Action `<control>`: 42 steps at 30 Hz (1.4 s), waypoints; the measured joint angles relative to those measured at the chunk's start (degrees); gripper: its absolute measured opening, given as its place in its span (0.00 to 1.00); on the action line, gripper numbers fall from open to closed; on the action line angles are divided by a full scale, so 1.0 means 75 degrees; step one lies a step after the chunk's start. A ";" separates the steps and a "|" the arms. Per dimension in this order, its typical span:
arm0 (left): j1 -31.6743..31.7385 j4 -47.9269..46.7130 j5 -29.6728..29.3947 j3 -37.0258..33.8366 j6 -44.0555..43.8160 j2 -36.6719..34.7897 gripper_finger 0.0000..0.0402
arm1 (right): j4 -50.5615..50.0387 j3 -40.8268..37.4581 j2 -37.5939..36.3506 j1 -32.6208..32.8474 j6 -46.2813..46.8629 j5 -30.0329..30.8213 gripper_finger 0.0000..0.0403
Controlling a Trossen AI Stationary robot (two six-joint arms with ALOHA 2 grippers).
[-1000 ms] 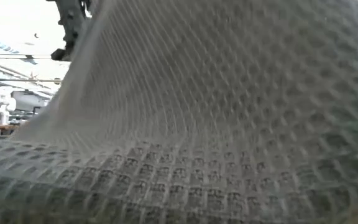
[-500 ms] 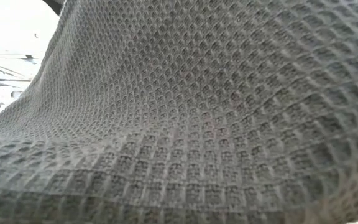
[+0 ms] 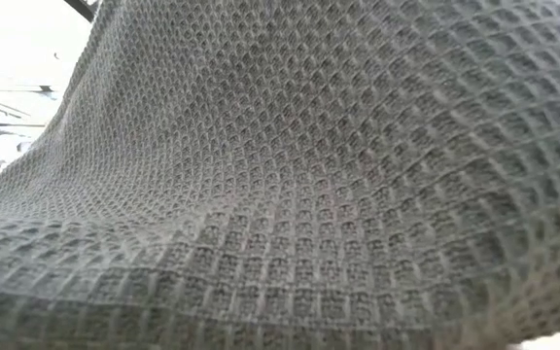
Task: Roll towel into tight, uniform cylinder
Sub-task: Roll the gray towel
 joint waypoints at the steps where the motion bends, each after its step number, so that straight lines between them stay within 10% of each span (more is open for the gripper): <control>1: 0.0000 0.0056 -0.0005 0.0000 0.0021 0.0063 0.02 | 0.0000 0.0000 -0.0003 0.0000 -0.0003 0.0000 0.00; 13: 0.0015 -0.0197 -0.0004 0.0102 -0.0180 0.0199 0.05 | 0.0000 0.0000 -0.0001 0.0000 -0.0006 0.0015 0.00; 29: 0.0110 -0.0881 -0.0127 0.0815 0.0696 -0.0610 0.63 | 0.0009 0.0000 0.0000 0.0000 -0.0009 0.0026 0.00; 42: -0.0001 0.0604 0.2047 0.1711 0.3322 0.0547 0.50 | 0.0128 0.0003 0.0000 -0.0006 -0.0021 0.0023 0.00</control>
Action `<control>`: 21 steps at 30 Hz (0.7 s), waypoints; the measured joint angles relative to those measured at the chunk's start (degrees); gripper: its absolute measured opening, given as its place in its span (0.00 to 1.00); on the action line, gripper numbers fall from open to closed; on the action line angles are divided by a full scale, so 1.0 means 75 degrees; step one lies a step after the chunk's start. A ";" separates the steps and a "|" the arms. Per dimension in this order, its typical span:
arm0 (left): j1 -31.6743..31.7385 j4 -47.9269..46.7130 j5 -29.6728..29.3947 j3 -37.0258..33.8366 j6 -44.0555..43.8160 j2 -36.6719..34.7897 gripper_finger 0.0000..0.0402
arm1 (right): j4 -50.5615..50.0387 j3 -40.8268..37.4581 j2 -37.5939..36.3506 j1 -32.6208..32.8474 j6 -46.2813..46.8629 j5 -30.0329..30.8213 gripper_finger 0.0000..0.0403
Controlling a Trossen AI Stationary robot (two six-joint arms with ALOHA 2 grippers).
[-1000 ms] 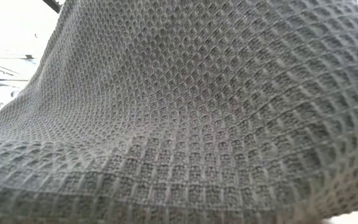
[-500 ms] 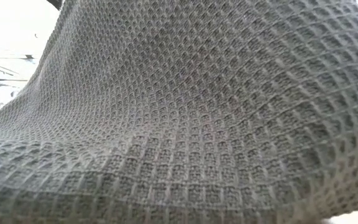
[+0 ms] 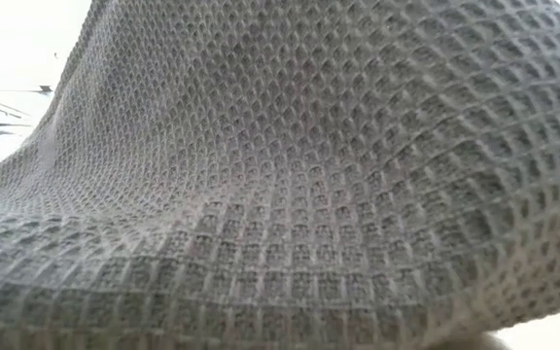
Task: Roll towel into tight, uniform cylinder
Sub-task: Roll the gray towel
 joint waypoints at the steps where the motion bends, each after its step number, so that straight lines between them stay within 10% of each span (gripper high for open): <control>1: -0.0002 0.0060 0.0012 0.0000 0.0106 0.0225 0.49 | 0.0007 0.0000 0.0000 0.0000 0.0021 0.0003 0.00; 21: 0.0007 0.0667 0.0265 -0.0007 0.2583 0.2317 0.46 | 0.0038 0.0000 -0.0003 0.0000 0.0026 0.0041 0.00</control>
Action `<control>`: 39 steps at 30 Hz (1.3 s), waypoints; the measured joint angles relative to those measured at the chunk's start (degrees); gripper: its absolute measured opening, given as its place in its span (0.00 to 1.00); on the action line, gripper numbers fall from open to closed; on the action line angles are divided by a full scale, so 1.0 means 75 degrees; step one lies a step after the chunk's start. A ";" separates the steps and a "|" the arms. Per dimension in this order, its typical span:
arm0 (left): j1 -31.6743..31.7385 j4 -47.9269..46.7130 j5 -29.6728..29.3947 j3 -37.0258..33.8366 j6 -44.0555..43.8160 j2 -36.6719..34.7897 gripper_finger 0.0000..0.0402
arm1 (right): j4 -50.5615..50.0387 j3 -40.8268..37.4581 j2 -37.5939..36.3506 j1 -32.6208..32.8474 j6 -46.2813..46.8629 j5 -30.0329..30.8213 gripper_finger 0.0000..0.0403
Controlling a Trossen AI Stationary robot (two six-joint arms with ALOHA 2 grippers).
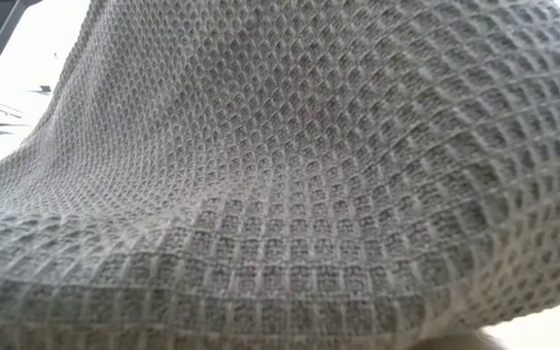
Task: Roll towel into tight, uniform cylinder
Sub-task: Roll the gray towel
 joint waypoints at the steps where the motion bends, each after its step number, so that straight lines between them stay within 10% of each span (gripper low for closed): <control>1: 0.0000 0.0002 -0.0038 -0.0001 0.0075 0.0017 0.44 | 0.0000 0.0000 0.0001 0.0000 0.0016 0.0000 0.00; 12: -0.0009 0.0221 -0.0015 -0.0001 0.0162 -0.0004 0.03 | 0.0000 0.0000 0.0003 0.0000 0.0010 -0.0022 0.00; 39: 0.0064 -0.0017 -0.1167 0.0176 0.0582 -0.0289 0.00 | 0.0322 0.0000 0.0000 0.0308 0.0183 -0.0875 0.00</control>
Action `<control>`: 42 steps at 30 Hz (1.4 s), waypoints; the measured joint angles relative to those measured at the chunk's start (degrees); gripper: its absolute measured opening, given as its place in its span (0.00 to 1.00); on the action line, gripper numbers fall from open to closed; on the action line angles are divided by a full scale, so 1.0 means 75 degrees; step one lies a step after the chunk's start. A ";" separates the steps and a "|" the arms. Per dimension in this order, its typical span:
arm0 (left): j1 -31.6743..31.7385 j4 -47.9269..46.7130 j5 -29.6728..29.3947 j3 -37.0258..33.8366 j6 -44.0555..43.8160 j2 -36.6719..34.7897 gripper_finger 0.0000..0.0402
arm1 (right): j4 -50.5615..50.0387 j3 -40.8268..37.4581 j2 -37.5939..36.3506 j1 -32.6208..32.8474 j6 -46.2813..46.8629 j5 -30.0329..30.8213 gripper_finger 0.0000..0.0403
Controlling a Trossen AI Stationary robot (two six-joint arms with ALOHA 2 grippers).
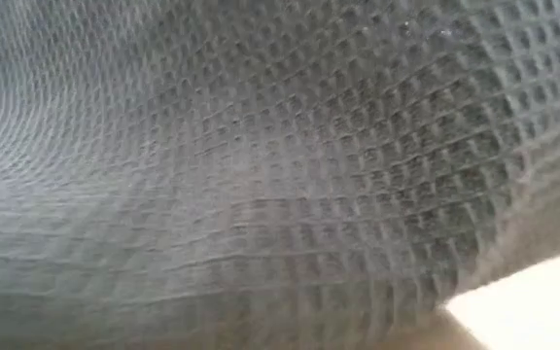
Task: Roll towel into tight, uniform cylinder
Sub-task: Roll the gray towel
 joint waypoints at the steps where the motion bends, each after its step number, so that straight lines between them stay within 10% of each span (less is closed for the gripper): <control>1: 0.0003 0.0063 -0.0137 0.0000 -0.0005 0.0002 0.00 | 0.0016 0.0000 0.0000 0.0029 0.0008 -0.0002 0.00; 7: 0.0004 -0.0277 -0.0696 0.0022 -0.0453 -0.0042 0.03 | 0.0027 0.0000 0.0000 0.0112 0.0010 0.0020 0.00; 16: 0.0031 -0.2500 -0.0473 0.0496 -0.1655 -0.1213 0.33 | 0.0027 0.0000 0.0000 0.0005 0.0040 0.0257 0.00; 32: -0.2801 -0.1594 0.0287 -0.3423 -1.0653 -0.6253 0.45 | 0.0022 0.0000 0.0000 -0.0052 0.0318 0.0450 0.00; 42: -0.4513 -0.0546 -0.0755 -0.4319 -1.3646 -0.6522 0.45 | 0.0022 0.0000 0.0000 -0.0061 0.0284 0.0464 0.00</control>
